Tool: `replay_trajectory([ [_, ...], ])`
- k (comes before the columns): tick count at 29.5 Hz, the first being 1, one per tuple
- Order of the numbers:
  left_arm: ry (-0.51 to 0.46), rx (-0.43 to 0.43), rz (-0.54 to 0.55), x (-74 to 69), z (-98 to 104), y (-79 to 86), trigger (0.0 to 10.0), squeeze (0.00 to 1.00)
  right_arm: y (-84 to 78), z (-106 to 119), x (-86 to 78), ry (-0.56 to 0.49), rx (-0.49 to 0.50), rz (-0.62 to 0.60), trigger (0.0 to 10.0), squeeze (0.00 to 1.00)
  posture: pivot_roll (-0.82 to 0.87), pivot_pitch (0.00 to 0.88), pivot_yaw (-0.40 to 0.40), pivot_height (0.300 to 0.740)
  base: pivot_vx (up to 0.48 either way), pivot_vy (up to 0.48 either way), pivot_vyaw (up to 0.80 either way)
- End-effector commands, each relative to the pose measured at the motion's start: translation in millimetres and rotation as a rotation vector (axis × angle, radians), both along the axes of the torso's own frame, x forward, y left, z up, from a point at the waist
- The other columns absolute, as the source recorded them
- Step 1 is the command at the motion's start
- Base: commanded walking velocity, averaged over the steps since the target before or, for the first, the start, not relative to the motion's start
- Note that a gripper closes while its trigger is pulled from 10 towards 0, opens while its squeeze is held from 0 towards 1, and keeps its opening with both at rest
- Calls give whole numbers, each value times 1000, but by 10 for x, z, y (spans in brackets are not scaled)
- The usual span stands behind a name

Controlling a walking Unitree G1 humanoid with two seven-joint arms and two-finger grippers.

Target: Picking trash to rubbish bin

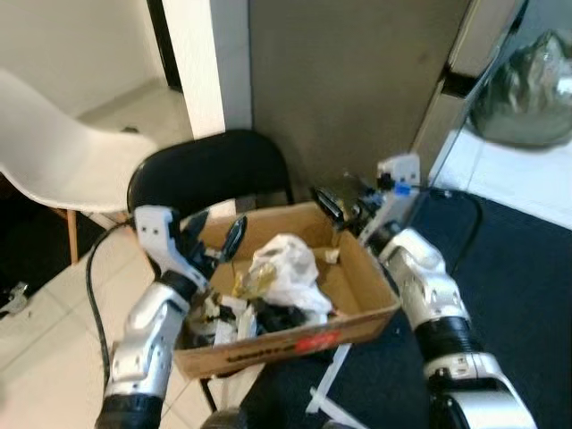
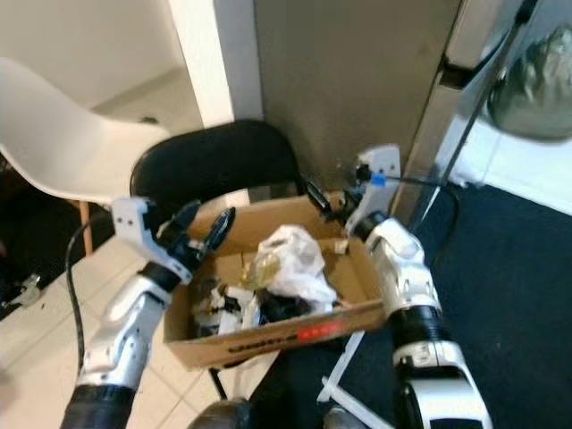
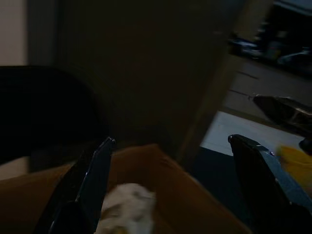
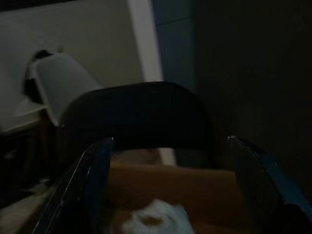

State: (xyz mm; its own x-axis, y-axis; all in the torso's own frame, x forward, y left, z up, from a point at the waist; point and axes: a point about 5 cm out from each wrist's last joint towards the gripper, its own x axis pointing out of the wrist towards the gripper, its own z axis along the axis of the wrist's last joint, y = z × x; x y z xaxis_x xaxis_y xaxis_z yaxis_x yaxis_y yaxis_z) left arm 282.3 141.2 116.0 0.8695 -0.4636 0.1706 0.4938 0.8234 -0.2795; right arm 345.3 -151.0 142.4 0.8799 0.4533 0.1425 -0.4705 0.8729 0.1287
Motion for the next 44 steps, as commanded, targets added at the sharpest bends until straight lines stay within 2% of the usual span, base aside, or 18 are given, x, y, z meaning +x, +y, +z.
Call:
replay_trajectory([
  [1, 20, 11, 9, -3, -61, 19, 10000, 0, 18, -33, 1, 10, -2, -3, 10000, 0, 43, 0, -23, 740, -330, 0, 0],
  [44, 6, 18, -29, 22, -74, -17, 10000, 0, 46, -75, 23, 15, -33, 17, 10000, 0, 32, 0, -26, 740, -340, 0, 0],
])
